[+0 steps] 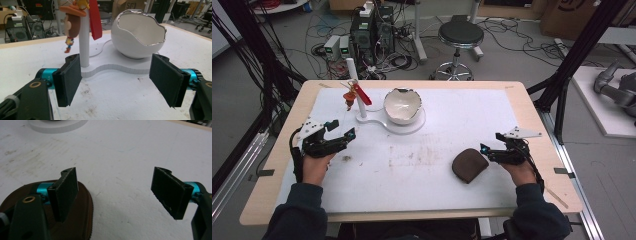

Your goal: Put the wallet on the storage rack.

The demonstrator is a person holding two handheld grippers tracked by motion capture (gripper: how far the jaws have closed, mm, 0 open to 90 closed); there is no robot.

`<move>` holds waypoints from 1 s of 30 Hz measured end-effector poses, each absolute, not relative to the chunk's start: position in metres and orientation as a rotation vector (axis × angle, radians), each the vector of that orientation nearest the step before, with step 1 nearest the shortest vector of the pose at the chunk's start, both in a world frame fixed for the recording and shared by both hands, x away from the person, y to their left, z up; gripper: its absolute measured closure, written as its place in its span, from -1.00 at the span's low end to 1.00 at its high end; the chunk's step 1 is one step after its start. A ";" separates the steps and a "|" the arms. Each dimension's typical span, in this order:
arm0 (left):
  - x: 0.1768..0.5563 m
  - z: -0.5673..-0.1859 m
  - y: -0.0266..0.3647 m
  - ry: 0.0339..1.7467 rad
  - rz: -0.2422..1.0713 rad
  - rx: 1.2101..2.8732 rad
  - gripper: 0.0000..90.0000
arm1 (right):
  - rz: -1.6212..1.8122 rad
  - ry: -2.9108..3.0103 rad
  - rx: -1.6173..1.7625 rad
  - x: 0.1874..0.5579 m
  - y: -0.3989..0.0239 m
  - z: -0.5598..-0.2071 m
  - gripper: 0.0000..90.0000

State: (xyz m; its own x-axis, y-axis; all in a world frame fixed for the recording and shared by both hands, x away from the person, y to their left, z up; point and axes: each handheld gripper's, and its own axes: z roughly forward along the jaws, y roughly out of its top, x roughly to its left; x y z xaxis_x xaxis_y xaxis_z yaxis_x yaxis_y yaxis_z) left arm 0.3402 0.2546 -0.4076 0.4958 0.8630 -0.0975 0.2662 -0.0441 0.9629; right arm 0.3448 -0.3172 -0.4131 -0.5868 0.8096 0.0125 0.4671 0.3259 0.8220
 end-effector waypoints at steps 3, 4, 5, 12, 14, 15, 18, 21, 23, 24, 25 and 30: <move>0.340 -0.408 0.255 0.996 0.637 1.580 -0.43 | 1.165 2.237 1.108 0.345 -0.314 -0.415 -0.51; 0.340 -0.408 0.255 0.996 0.634 1.580 -0.43 | 1.171 2.260 1.102 0.345 -0.312 -0.415 -0.51; 0.340 -0.408 0.255 0.995 0.633 1.580 -0.43 | 1.178 2.283 1.094 0.345 -0.309 -0.416 -0.51; 0.339 -0.407 0.248 0.975 0.614 1.583 -0.43 | 1.204 2.412 1.077 0.346 -0.299 -0.423 -0.52; 0.338 -0.406 0.245 0.966 0.610 1.592 -0.43 | 1.207 2.440 1.077 0.347 -0.298 -0.425 -0.52; 0.338 -0.406 0.243 0.964 0.609 1.594 -0.43 | 1.204 2.462 1.079 0.347 -0.297 -0.427 -0.52; 0.338 -0.406 0.240 0.956 0.604 1.607 -0.43 | 1.197 2.515 1.079 0.347 -0.296 -0.432 -0.51; 0.338 -0.407 0.239 0.958 0.598 1.609 -0.43 | 1.182 2.550 1.086 0.348 -0.295 -0.436 -0.53; 0.338 -0.407 0.239 0.961 0.598 1.611 -0.43 | 1.193 2.560 1.095 0.349 -0.296 -0.437 -0.53; 0.338 -0.408 0.239 0.964 0.595 1.610 -0.43 | 1.200 2.563 1.091 0.350 -0.297 -0.438 -0.54; 0.338 -0.408 0.239 0.965 0.594 1.609 -0.43 | 1.203 2.562 1.097 0.350 -0.297 -0.439 -0.57; 0.338 -0.409 0.240 0.970 0.588 1.612 -0.43 | 1.227 2.593 1.140 0.356 -0.299 -0.442 -0.59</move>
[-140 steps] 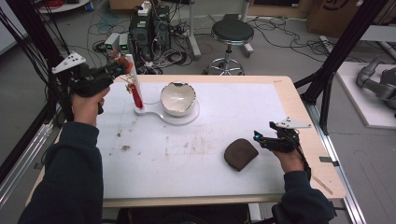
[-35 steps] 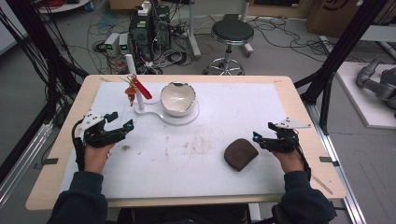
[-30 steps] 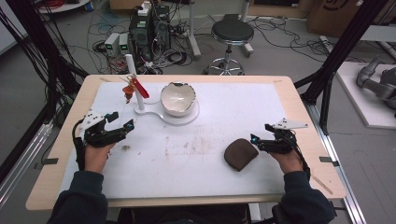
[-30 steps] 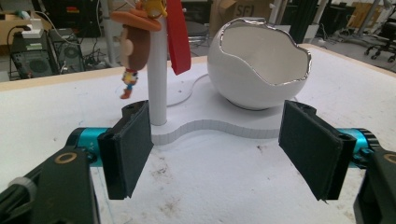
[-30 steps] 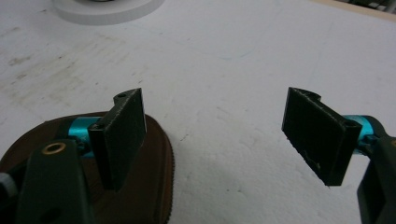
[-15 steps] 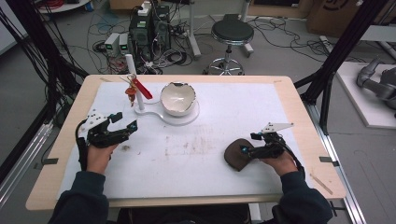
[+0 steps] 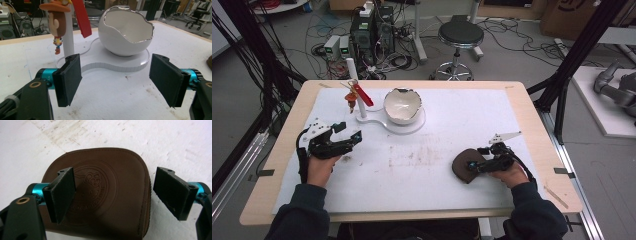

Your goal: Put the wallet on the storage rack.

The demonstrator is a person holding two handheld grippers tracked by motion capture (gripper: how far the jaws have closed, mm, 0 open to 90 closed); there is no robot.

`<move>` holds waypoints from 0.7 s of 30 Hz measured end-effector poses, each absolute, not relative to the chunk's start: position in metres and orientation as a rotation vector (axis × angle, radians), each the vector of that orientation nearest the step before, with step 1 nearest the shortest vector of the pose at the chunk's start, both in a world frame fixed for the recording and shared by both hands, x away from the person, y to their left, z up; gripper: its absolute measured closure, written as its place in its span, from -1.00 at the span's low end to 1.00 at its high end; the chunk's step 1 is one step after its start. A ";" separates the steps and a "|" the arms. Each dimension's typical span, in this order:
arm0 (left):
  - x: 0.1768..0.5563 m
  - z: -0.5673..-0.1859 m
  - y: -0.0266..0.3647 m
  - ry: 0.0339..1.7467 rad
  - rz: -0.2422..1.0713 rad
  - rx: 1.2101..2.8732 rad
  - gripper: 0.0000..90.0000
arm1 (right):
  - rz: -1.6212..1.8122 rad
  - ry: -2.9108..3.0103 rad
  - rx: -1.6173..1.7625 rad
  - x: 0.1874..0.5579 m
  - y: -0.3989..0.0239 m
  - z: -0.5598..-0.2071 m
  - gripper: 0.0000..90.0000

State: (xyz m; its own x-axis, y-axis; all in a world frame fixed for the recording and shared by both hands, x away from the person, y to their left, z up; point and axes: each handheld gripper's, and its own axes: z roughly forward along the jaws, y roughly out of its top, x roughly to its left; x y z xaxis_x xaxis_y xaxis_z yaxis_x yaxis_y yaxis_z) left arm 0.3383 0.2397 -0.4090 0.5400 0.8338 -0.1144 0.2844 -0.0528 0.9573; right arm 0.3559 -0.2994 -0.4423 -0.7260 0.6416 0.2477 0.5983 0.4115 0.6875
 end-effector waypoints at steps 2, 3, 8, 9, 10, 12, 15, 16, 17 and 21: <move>0.338 -0.410 0.238 0.975 0.581 1.613 -0.43 | 1.269 2.605 1.233 0.359 -0.302 -0.446 -0.59; 0.339 -0.410 0.238 0.970 0.581 1.620 -0.43 | 1.278 2.606 1.219 0.359 -0.302 -0.447 -0.56; 0.342 -0.410 0.227 0.956 0.544 1.639 -0.43 | 1.237 2.610 1.121 0.357 -0.289 -0.442 -0.50; 0.343 -0.410 0.224 0.950 0.534 1.645 -0.43 | 1.230 2.612 1.100 0.356 -0.284 -0.441 -0.49; 0.344 -0.410 0.221 0.945 0.527 1.651 -0.43 | 1.223 2.606 1.072 0.357 -0.278 -0.441 -0.49; 0.346 -0.411 0.212 0.933 0.509 1.667 -0.43 | 1.199 2.603 1.044 0.357 -0.268 -0.439 -0.38; 0.348 -0.412 0.203 0.919 0.492 1.692 -0.43 | 1.184 2.576 1.012 0.359 -0.251 -0.437 -0.37; 0.348 -0.413 0.201 0.915 0.490 1.697 -0.43 | 1.193 2.570 1.014 0.360 -0.246 -0.437 -0.37; 0.348 -0.413 0.200 0.913 0.486 1.702 -0.43 | 1.198 2.573 1.016 0.362 -0.243 -0.438 -0.39; 0.349 -0.414 0.200 0.920 0.476 1.703 -0.43 | 1.231 2.573 1.030 0.365 -0.241 -0.438 -0.44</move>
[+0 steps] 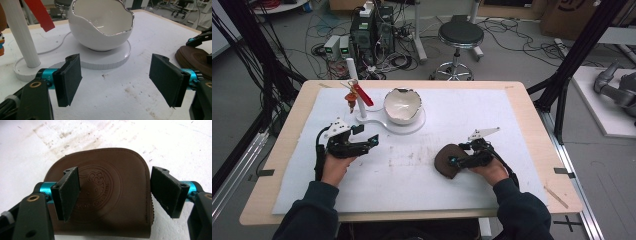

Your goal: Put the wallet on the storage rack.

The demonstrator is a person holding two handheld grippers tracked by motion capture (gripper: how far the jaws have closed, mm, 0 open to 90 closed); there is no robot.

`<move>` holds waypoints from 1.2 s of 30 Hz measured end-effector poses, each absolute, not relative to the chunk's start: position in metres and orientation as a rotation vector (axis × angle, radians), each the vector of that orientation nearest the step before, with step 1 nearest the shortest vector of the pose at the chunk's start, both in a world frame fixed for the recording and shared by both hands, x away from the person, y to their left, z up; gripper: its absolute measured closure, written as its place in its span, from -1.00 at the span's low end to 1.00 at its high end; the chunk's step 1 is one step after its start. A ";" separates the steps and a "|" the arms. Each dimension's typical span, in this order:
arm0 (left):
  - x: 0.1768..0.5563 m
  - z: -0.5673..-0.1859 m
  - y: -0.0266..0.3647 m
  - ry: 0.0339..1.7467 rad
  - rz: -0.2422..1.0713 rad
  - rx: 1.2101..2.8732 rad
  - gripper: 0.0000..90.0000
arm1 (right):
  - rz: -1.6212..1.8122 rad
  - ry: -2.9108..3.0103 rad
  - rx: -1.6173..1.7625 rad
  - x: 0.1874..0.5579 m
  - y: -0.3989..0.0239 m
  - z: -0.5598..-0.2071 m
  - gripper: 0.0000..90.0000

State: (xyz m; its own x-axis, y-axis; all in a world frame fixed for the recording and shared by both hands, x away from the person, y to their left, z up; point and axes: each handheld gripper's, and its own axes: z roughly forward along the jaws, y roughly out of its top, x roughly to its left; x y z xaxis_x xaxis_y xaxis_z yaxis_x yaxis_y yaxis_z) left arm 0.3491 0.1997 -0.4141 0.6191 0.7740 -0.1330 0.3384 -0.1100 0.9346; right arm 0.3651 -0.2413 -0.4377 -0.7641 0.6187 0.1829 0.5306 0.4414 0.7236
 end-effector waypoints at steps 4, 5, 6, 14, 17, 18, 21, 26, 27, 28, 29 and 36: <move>0.350 -0.415 0.200 0.930 0.458 1.700 -0.43 | 1.352 2.611 1.060 0.366 -0.259 -0.431 -0.43; 0.350 -0.415 0.200 0.926 0.452 1.705 -0.42 | 1.317 2.634 1.069 0.366 -0.262 -0.432 -0.41; 0.350 -0.415 0.199 0.923 0.444 1.703 -0.41 | 1.256 2.663 1.067 0.367 -0.265 -0.434 -0.37; 0.353 -0.419 0.180 0.895 0.347 1.731 -0.35 | 1.251 2.710 0.974 0.364 -0.254 -0.439 -0.20; 0.356 -0.422 0.162 0.870 0.267 1.763 -0.35 | 1.223 2.689 0.883 0.359 -0.245 -0.436 -0.17; 0.357 -0.424 0.155 0.858 0.238 1.776 -0.35 | 1.214 2.681 0.857 0.358 -0.243 -0.435 -0.17; 0.362 -0.429 0.131 0.829 0.155 1.802 -0.35 | 1.198 2.656 0.793 0.354 -0.240 -0.433 -0.16; 0.370 -0.435 0.099 0.786 0.060 1.858 -0.35 | 1.187 2.614 0.678 0.349 -0.237 -0.429 -0.15; 0.371 -0.436 0.095 0.781 0.052 1.862 -0.35 | 1.189 2.609 0.659 0.348 -0.236 -0.428 -0.14; 0.372 -0.437 0.090 0.767 0.026 1.870 -0.33 | 1.189 2.605 0.647 0.348 -0.236 -0.428 -0.14; 0.373 -0.438 0.085 0.757 0.004 1.877 -0.28 | 1.187 2.595 0.627 0.347 -0.235 -0.428 -0.14; 0.378 -0.443 0.054 0.694 -0.117 1.926 -0.18 | 1.188 2.571 0.551 0.343 -0.231 -0.426 -0.14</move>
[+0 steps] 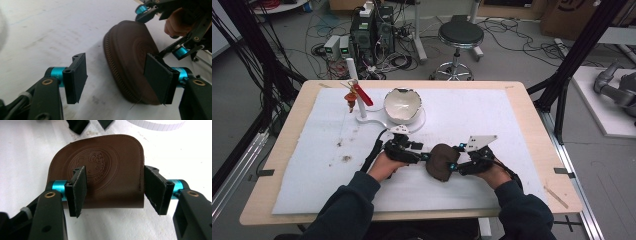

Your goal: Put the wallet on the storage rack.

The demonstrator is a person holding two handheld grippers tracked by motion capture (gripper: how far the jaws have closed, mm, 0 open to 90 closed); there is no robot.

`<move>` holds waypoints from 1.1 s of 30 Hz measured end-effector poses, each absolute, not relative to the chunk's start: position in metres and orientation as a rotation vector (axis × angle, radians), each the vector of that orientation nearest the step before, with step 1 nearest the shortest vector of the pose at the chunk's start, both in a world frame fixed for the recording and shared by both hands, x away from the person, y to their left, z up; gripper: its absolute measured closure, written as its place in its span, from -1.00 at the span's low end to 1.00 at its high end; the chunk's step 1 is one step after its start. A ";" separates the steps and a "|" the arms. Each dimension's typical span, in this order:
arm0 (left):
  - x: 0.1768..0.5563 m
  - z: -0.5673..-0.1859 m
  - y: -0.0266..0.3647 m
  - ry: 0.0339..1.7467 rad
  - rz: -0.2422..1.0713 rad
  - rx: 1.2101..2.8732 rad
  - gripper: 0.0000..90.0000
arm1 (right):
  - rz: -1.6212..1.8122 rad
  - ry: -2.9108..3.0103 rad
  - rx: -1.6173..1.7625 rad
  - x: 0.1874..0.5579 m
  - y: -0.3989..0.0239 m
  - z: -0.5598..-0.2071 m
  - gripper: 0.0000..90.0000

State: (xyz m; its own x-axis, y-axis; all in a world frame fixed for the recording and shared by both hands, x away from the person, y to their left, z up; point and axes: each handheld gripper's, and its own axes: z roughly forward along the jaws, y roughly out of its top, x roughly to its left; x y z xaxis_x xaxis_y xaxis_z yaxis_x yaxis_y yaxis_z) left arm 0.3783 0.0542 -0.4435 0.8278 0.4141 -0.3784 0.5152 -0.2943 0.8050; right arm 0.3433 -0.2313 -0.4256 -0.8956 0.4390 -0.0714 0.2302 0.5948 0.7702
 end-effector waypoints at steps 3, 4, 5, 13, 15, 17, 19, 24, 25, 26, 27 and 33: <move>0.378 -0.445 0.045 0.658 -0.151 1.944 -0.02 | 1.185 2.565 0.530 0.344 -0.231 -0.425 -0.14; 0.378 -0.445 0.043 0.650 -0.147 1.960 0.09 | 1.192 2.565 0.537 0.344 -0.230 -0.425 -0.14; 0.378 -0.446 0.042 0.646 -0.146 1.966 0.12 | 1.192 2.572 0.539 0.344 -0.230 -0.426 -0.14; 0.376 -0.443 0.042 0.583 -0.102 1.979 0.35 | 1.228 2.618 0.667 0.354 -0.234 -0.432 -0.26; 0.375 -0.442 0.044 0.561 -0.092 1.983 0.36 | 1.257 2.645 0.721 0.360 -0.236 -0.436 -0.34; 0.374 -0.441 0.045 0.537 -0.083 1.981 0.38 | 1.294 2.671 0.762 0.365 -0.238 -0.439 -0.40; 0.374 -0.439 0.045 0.507 -0.072 1.981 0.39 | 1.338 2.695 0.803 0.369 -0.241 -0.441 -0.43; 0.372 -0.437 0.047 0.479 -0.066 1.967 0.44 | 1.481 2.795 0.888 0.380 -0.247 -0.448 -0.24; 0.373 -0.437 0.047 0.488 -0.073 1.969 0.43 | 1.473 2.792 0.878 0.379 -0.247 -0.448 -0.23; 0.374 -0.438 0.047 0.511 -0.079 1.971 0.41 | 1.461 2.784 0.862 0.378 -0.247 -0.447 -0.22; 0.375 -0.439 0.048 0.539 -0.077 1.971 0.34 | 1.453 2.777 0.843 0.377 -0.246 -0.445 -0.21; 0.382 -0.445 0.050 0.676 -0.173 1.937 -0.29 | 1.394 2.717 0.674 0.367 -0.240 -0.436 -0.19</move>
State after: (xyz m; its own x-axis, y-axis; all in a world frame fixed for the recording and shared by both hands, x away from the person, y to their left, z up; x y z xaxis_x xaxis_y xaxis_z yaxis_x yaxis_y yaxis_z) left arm 0.3820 0.0496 -0.4449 0.8313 0.3794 -0.4062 0.5280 -0.3107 0.7904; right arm 0.3668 -0.2398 -0.4358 -0.9069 0.3809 0.1802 0.3684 0.5095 0.7776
